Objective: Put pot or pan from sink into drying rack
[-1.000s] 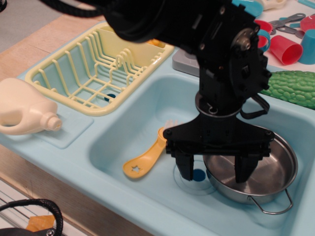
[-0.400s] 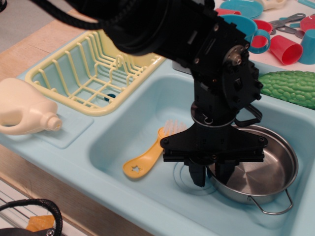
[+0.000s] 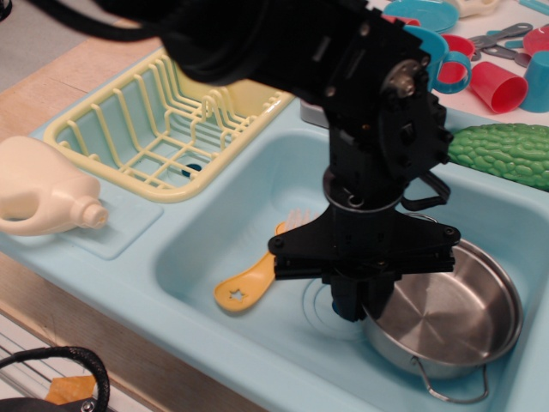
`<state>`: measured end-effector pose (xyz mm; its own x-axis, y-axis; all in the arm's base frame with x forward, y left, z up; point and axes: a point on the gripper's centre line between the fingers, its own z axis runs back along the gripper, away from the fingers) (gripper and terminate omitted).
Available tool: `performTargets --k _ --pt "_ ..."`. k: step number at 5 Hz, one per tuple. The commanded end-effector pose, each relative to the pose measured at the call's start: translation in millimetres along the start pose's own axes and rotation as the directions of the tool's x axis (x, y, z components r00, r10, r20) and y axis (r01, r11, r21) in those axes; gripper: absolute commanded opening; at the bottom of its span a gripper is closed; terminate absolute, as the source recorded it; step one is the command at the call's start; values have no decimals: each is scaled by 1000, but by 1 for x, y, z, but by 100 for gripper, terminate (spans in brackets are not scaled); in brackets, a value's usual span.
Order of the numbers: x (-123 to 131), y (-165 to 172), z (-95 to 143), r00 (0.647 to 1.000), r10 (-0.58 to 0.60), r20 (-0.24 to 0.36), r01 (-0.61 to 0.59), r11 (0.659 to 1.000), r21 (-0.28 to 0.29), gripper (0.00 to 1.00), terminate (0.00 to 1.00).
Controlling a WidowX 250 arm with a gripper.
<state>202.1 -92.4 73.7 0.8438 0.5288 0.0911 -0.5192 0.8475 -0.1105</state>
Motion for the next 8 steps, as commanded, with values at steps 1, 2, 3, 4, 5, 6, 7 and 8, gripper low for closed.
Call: performTargets --k 1,2,3,4,5,6,7,8 --pt "6 21 47 991 43 124 -44 999 2 0 0" --pt "26 42 80 984 40 173 -47 998 39 0 0" --pt "51 67 98 984 43 172 -53 997 57 0 0" --pt "70 91 112 973 43 225 -54 998 44 0 0" --pt "93 116 121 965 45 260 -51 999 17 0 0" --pt "116 135 122 956 32 292 -28 999 -17 0 0" --pt "138 149 124 945 20 326 -10 999 -34 0 0" --pt "157 155 113 951 -7 308 30 997 -72 0 0"
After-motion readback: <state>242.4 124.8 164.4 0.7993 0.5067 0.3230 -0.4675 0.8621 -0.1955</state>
